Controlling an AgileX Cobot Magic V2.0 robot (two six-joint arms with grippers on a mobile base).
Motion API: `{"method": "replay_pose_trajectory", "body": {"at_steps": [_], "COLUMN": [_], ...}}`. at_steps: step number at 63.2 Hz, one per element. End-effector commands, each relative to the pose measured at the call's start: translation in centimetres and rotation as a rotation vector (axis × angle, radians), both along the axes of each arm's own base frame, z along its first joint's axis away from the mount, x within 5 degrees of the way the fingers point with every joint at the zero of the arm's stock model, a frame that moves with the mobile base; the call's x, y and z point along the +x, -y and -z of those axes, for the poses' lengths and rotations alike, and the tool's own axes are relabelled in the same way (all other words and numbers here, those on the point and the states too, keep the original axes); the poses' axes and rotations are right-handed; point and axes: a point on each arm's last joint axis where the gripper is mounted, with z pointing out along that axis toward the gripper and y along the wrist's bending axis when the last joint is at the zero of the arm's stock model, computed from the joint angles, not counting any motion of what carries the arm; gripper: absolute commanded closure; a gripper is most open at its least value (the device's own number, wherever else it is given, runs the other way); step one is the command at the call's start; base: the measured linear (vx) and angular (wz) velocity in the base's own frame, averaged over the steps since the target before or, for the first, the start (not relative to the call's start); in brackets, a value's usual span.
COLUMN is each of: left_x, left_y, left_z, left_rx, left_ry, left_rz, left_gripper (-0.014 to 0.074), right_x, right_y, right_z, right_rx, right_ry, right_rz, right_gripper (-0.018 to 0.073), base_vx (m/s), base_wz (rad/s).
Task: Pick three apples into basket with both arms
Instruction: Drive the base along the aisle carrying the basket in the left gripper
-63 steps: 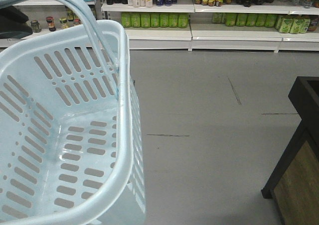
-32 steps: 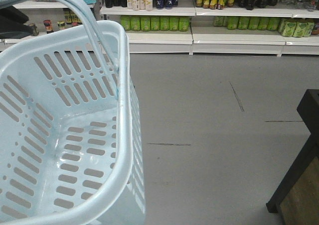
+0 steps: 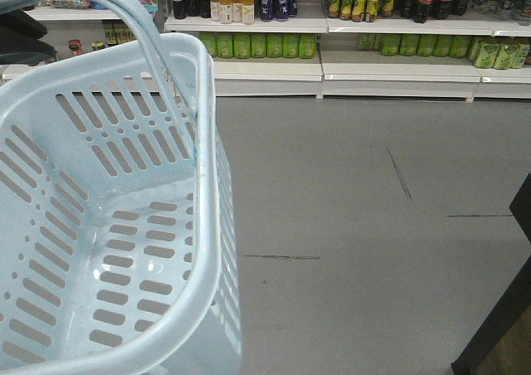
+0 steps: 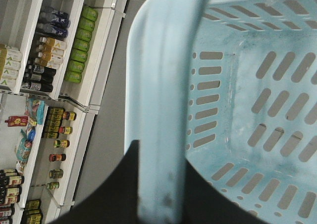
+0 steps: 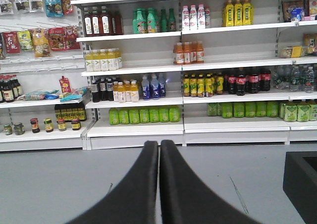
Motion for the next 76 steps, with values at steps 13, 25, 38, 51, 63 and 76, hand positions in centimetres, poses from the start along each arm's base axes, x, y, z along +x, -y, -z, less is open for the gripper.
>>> {"method": "replay_pose_trajectory", "body": {"at_steps": [13,25,38,51,63,76], "left_x": [-0.3,-0.3,-0.3,-0.3,-0.3,-0.3], "left_y": [-0.3,-0.29,-0.29,-0.29,-0.29,-0.29], "left_z": [-1.35,-1.34,-1.34,-1.34,-1.34,-1.34], "left_rx": [-0.052,-0.052,-0.052,-0.052,-0.052,-0.052], "left_ry": [0.073,0.073,0.073,0.073,0.073,0.073], "left_rz": [0.001,0.001,0.001,0.001,0.001,0.001], "left_gripper": [0.0603,0.0603,0.0603,0.0603,0.0603,0.0603], "right_x": [-0.11,-0.11,-0.11,-0.11,-0.11,-0.11], "right_y": [0.04,0.04,0.04,0.04,0.04,0.04], "right_z": [-0.26,-0.25,-0.25,-0.25,-0.25,-0.25], "right_rx": [-0.005,-0.005,-0.005,-0.005,-0.005,-0.005], "right_ry": [0.075,0.073,0.073,0.073,0.073,0.073], "right_rz": [0.008,0.008,0.008,0.008,0.008,0.008], "right_gripper": [0.0568,0.0568,0.0568,0.0568,0.0568,0.0568], "base_vx": [0.06,0.0,0.0,0.0,0.01,0.02], "base_wz": [-0.09,-0.01,0.0,-0.02,-0.08,-0.1]}}
